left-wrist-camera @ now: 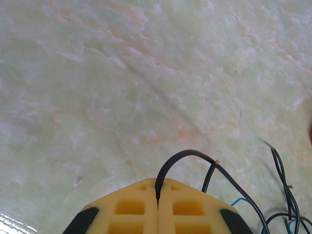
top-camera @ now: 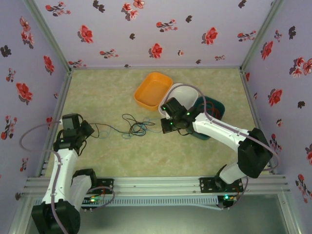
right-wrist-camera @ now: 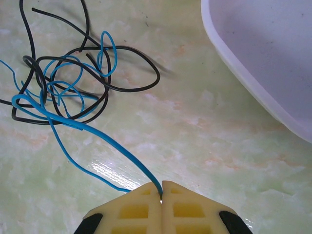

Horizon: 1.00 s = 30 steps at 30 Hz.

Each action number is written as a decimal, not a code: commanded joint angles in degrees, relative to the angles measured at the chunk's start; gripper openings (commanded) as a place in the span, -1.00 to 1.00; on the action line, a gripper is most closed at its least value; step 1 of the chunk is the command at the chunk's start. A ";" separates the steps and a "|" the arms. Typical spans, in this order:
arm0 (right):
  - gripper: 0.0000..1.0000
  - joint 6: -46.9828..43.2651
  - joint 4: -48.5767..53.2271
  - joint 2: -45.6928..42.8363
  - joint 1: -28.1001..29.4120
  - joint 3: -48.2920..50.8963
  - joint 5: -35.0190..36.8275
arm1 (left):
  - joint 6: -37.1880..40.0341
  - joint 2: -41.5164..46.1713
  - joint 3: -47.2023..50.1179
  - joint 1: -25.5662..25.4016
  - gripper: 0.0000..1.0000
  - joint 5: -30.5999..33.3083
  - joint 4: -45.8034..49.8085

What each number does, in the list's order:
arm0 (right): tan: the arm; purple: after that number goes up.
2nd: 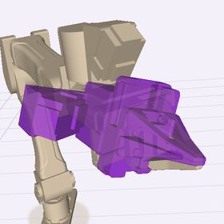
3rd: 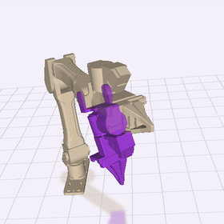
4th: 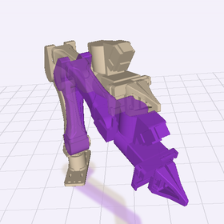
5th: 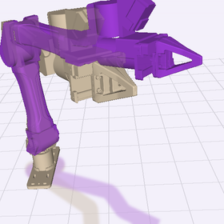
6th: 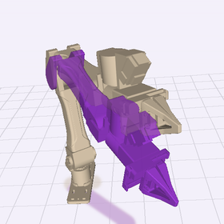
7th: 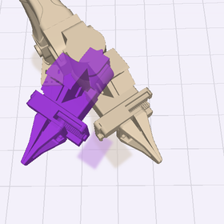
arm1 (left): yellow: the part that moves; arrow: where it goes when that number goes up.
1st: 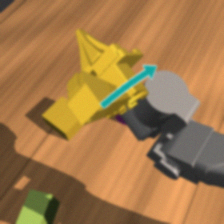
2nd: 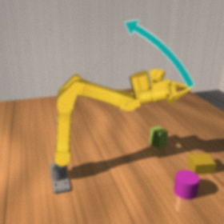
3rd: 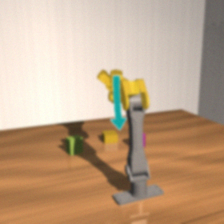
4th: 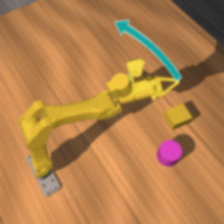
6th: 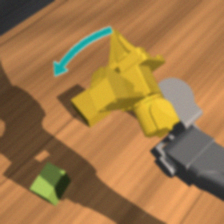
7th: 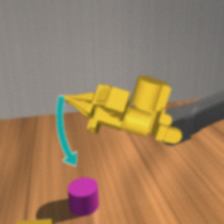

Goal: Untangle the cables

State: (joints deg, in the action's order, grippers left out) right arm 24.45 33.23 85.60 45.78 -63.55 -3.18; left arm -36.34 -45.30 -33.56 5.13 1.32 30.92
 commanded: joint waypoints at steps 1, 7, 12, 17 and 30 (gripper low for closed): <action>-1.00 -1.43 4.75 -2.49 -0.35 -3.62 1.59 | 1.80 0.32 -1.84 0.46 -1.00 1.61 2.55; -1.00 -0.72 11.27 -9.77 -6.71 -4.91 4.05 | -3.59 -0.23 -0.63 2.09 -1.00 9.57 3.64; -1.00 -0.72 15.37 -17.45 -12.99 -5.59 5.28 | -7.63 -0.01 0.90 5.24 -1.00 13.25 3.21; -1.00 -0.78 18.77 -22.74 -18.25 -6.66 5.64 | -10.13 0.12 1.64 7.82 -1.00 15.20 3.08; -1.00 -2.32 21.07 -28.34 -22.67 -12.20 0.51 | -9.31 0.47 2.22 10.00 -1.00 14.14 1.82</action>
State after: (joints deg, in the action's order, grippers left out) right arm 23.64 54.35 57.67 23.29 -74.15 1.19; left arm -45.58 -45.41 -31.99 14.66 15.59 33.26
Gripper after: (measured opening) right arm 0.047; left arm 0.063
